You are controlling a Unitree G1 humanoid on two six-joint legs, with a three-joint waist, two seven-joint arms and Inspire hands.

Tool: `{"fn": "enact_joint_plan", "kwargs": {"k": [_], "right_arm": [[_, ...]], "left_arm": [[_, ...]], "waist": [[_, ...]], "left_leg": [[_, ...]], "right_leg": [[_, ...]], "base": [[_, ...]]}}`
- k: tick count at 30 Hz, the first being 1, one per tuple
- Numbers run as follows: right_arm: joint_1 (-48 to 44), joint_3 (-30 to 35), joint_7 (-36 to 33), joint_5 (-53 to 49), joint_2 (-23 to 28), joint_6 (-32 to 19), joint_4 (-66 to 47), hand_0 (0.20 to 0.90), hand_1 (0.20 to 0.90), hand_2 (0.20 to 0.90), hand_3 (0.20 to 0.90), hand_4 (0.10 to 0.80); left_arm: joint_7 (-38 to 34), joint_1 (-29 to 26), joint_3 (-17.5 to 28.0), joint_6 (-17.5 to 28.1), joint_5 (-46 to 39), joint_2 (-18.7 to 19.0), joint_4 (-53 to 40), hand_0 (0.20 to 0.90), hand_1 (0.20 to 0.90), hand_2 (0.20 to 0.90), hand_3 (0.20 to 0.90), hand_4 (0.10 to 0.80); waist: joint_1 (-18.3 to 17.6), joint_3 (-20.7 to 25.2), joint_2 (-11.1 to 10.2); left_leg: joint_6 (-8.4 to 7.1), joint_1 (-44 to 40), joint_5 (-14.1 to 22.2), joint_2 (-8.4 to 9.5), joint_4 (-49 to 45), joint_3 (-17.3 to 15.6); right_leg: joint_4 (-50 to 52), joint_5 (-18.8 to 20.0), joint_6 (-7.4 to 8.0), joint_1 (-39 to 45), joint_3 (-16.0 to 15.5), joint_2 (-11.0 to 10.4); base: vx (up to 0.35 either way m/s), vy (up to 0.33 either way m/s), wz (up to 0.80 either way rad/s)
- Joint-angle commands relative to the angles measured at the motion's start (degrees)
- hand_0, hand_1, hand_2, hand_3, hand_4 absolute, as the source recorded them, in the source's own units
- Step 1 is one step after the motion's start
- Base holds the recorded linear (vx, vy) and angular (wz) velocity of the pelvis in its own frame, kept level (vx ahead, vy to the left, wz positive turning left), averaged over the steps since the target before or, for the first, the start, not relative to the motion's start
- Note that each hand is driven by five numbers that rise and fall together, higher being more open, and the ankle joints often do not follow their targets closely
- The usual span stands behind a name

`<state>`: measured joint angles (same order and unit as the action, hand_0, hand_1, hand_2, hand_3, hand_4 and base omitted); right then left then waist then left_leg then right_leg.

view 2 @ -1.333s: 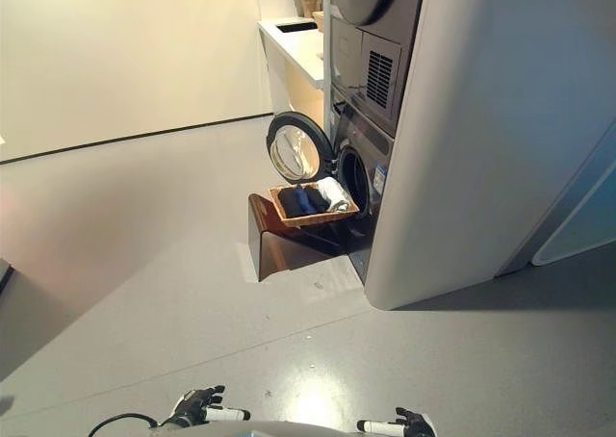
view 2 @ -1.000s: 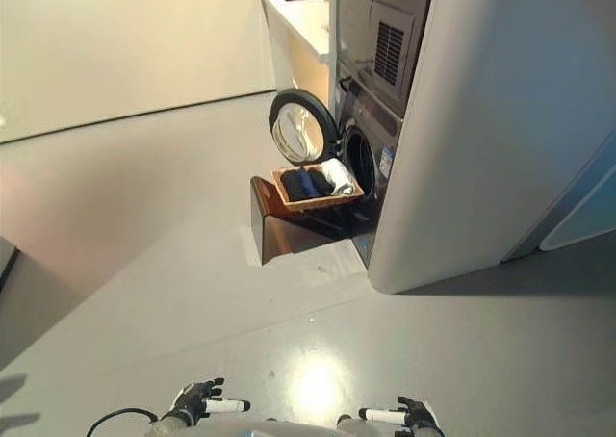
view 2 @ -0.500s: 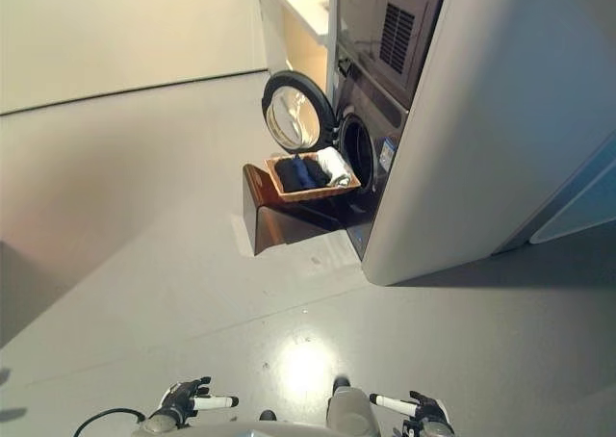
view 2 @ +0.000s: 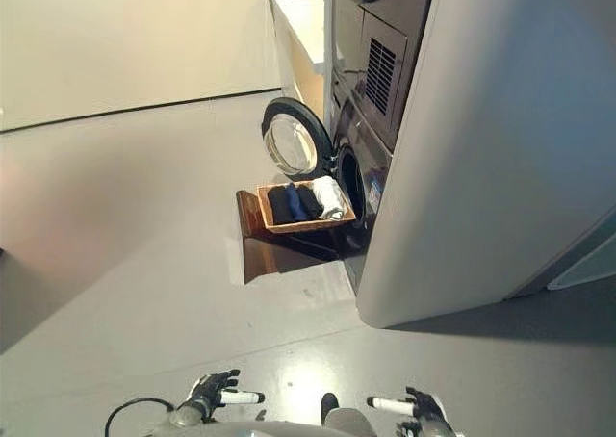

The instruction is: Pick up the clothes and place them into the washing machine

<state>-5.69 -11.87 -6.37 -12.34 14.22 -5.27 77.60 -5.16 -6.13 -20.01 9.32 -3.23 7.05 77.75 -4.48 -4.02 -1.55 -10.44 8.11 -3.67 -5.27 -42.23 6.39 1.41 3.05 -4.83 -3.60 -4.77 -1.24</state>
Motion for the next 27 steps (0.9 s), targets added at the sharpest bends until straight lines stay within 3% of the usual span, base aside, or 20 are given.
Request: {"fn": "enact_joint_plan", "kwargs": {"k": [1, 3, 4, 8, 9, 12, 16, 18, 22, 24, 26, 27], "right_arm": [[-4.52, -1.68, -1.60, -1.85, 2.32, -2.90, 0.20, 0.900, 0.900, 0.900, 0.900, 0.800], [-4.19, -1.72, -1.61, -2.04, 2.03, -3.22, 0.06, 0.900, 0.900, 0.900, 0.900, 0.800], [-4.19, -1.72, -1.61, -2.04, 2.03, -3.22, 0.06, 0.900, 0.900, 0.900, 0.900, 0.800], [-2.16, -1.53, -1.78, -2.10, 1.19, -3.59, 0.93, 0.900, 0.900, 0.900, 0.900, 0.800], [-2.13, -1.53, -1.77, -2.10, 1.18, -3.60, 0.92, 0.900, 0.900, 0.900, 0.900, 0.800], [-1.29, -0.32, -1.50, -3.53, 0.75, -3.67, 1.28, 0.900, 0.900, 0.900, 0.900, 0.800], [-1.34, -0.87, -1.19, -3.13, 0.02, -3.31, 1.38, 0.900, 0.900, 0.900, 0.900, 0.800], [-1.15, 0.02, -0.53, -4.11, -0.57, -3.38, 0.94, 0.900, 0.900, 0.900, 0.900, 0.800], [-1.11, 0.88, 0.17, -4.58, -0.51, -3.51, 0.16, 0.900, 0.900, 0.900, 0.900, 0.800], [-0.97, 1.81, 0.34, -5.05, -0.27, -3.56, 0.40, 0.900, 0.900, 0.900, 0.900, 0.800], [-1.08, 2.68, 0.43, -5.11, 0.06, -3.50, 0.66, 0.900, 0.900, 0.900, 0.900, 0.800], [-0.94, 3.03, 0.47, -5.08, 0.21, -3.38, 0.83, 0.900, 0.900, 0.900, 0.900, 0.800]], "left_arm": [[-3.13, -0.55, 1.14, 2.08, -0.44, 3.51, -3.15, 0.900, 0.900, 0.900, 0.900, 0.800], [-3.35, -0.16, 1.73, 1.97, -0.66, 3.83, -2.50, 0.900, 0.900, 0.900, 0.900, 0.800], [-3.35, -0.16, 1.73, 1.97, -0.66, 3.83, -2.50, 0.900, 0.900, 0.900, 0.900, 0.800], [-3.28, 1.43, 2.82, 1.74, -0.89, 3.13, -0.22, 0.900, 0.900, 0.900, 0.900, 0.800], [-3.29, 1.46, 2.81, 1.76, -0.89, 3.14, -0.21, 0.900, 0.900, 0.900, 0.900, 0.800], [-3.10, 2.11, 3.32, 1.66, -0.47, 3.30, 0.29, 0.900, 0.900, 0.900, 0.900, 0.800], [-3.44, 2.04, 3.86, 2.05, -0.77, 4.70, -0.09, 0.900, 0.900, 0.900, 0.900, 0.800], [-3.65, 1.35, 3.94, 2.16, -0.88, 5.70, 0.09, 0.900, 0.900, 0.900, 0.900, 0.800], [-3.61, 0.35, 4.08, 2.43, -0.84, 7.58, -1.54, 0.900, 0.900, 0.900, 0.900, 0.800], [-3.39, -0.25, 3.85, 2.27, -0.26, 8.26, -1.62, 0.900, 0.900, 0.900, 0.900, 0.800], [-3.24, -0.77, 3.83, 2.23, -0.03, 9.18, -1.85, 0.900, 0.900, 0.900, 0.900, 0.800], [-3.03, -0.72, 3.71, 2.11, 0.28, 9.27, -1.58, 0.900, 0.900, 0.900, 0.900, 0.800]], "waist": [[3.40, -4.43, 0.16], [4.22, -4.21, 0.35], [4.22, -4.21, 0.35], [6.45, -3.91, 2.10], [6.44, -3.99, 1.95], [6.67, -2.69, 2.18], [8.09, 0.59, 1.29], [8.01, 1.66, -0.08], [7.36, 1.81, -1.02], [6.59, 1.01, -0.31], [5.43, -0.91, 1.41], [4.92, -1.35, 2.08]], "left_leg": [[7.76, 4.39, 1.84, -0.53, 11.52, -9.52], [7.30, 5.68, 0.27, -1.62, 20.98, -9.32], [7.30, 5.68, 0.27, -1.62, 20.98, -9.32], [5.22, 6.51, -6.39, -2.49, 46.28, -5.66], [5.26, 6.34, -6.30, -2.33, 46.26, -5.74], [4.95, 6.57, -7.29, -2.65, 46.46, -10.41], [6.56, 5.28, -8.09, -0.95, 45.18, -8.59], [7.83, 5.42, -5.77, 0.32, 42.33, -9.64], [10.99, 3.88, -0.42, 3.85, 38.47, -10.89], [12.59, 1.64, 1.47, 4.97, 38.22, -10.64], [13.84, -1.98, 2.54, 4.89, 39.14, -10.46], [14.10, -3.58, 3.06, 4.92, 39.67, -10.34]], "right_leg": [[-1.36, -2.15, 4.16, 2.92, 4.02, 0.85], [-1.74, -3.61, 4.65, 4.75, 4.67, 1.19], [-1.74, -3.61, 4.65, 4.75, 4.67, 1.19], [-2.89, -8.29, 5.60, 11.70, 7.61, 2.99], [-2.90, -8.42, 5.63, 11.87, 7.61, 2.82], [-3.10, -9.97, 6.28, 15.17, 9.09, 2.18], [-1.88, -12.11, 8.08, 17.82, 11.21, -1.27], [1.33, -10.52, 10.22, 17.04, 11.14, -3.92], [15.75, 1.56, 13.01, 11.16, 13.27, -5.71], [25.15, 6.97, 13.00, 7.38, 12.62, -5.30], [33.87, 8.69, 12.60, 1.85, 9.53, -4.40], [35.34, 7.90, 12.34, -0.20, 7.63, -5.14]], "base": [[0.457, -0.040, 0.13], [0.343, 0.015, 0.17], [0.260, 0.048, 0.13], [0.448, 0.088, -0.19], [0.429, 0.087, -0.29], [0.363, 0.131, -0.43], [0.421, 0.235, -0.73], [0.353, 0.236, -1.02], [0.297, 0.240, -0.32], [0.271, 0.305, 0.19], [0.259, 0.309, 0.09], [0.422, 0.307, -0.06]]}}
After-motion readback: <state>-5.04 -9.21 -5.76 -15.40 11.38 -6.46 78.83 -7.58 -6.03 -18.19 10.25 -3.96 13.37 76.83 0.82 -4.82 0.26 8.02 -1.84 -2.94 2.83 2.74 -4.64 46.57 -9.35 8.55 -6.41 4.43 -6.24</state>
